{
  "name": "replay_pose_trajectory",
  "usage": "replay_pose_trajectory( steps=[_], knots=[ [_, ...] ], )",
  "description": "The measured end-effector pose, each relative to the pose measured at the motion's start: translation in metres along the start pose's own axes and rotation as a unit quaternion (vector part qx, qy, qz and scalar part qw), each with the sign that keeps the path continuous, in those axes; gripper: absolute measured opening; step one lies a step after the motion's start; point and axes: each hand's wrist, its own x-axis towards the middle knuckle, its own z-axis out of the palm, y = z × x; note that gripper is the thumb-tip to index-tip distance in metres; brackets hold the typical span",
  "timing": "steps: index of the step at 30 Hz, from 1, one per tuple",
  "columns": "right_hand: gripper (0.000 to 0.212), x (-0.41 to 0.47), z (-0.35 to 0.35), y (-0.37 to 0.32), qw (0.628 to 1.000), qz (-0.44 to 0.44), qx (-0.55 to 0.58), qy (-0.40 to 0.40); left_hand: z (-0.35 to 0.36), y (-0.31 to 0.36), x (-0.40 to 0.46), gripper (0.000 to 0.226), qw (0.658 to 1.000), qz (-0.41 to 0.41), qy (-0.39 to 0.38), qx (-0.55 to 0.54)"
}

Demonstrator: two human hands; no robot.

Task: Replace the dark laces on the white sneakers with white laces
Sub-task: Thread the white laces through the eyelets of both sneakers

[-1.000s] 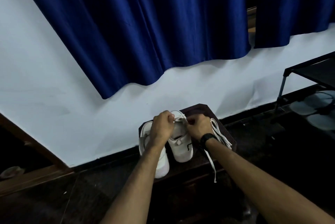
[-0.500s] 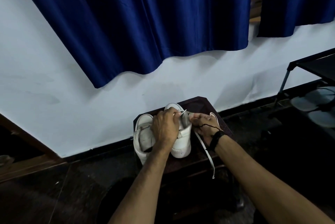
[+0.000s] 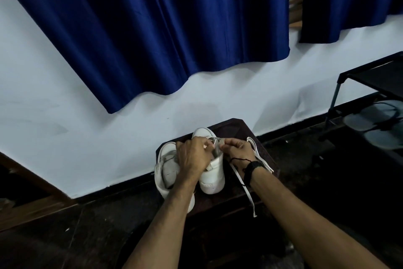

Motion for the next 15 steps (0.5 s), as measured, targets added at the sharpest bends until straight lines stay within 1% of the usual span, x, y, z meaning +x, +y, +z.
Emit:
replay_pose_trajectory(
  steps=[2, 5, 6, 7, 8, 10, 12, 15],
  knots=[
    [0.014, -0.001, 0.0, 0.001, 1.0, -0.002, -0.005, 0.004, 0.002, 0.0, -0.003, 0.018, 0.999, 0.027, 0.019, 0.013],
    [0.014, 0.0, -0.001, 0.001, 1.0, -0.006, -0.001, 0.002, 0.003, 0.002, -0.009, 0.038, 0.992, 0.108, 0.057, 0.026],
    [0.015, 0.0, -0.001, 0.0, 1.0, -0.006, 0.0, 0.001, 0.002, 0.003, -0.009, 0.04, 0.987, 0.135, 0.077, 0.031],
    [0.015, 0.0, -0.001, 0.0, 1.0, -0.008, 0.002, 0.001, 0.001, 0.004, -0.008, 0.037, 0.984, 0.152, 0.089, 0.031],
    [0.015, 0.0, 0.0, 0.0, 1.0, -0.009, 0.001, 0.001, -0.002, 0.005, -0.007, 0.028, 0.983, 0.162, 0.086, 0.023],
    [0.014, -0.001, -0.001, -0.001, 1.0, -0.009, -0.004, 0.003, -0.008, 0.01, -0.006, 0.011, 0.988, 0.149, 0.02, -0.032],
    [0.014, -0.001, -0.002, -0.001, 1.0, -0.012, -0.024, 0.009, -0.007, 0.012, -0.006, 0.011, 0.991, 0.121, -0.043, -0.046],
    [0.014, 0.003, -0.002, 0.003, 0.998, -0.027, -0.049, 0.01, -0.003, 0.009, -0.004, 0.018, 0.993, 0.107, -0.04, -0.016]
  ],
)
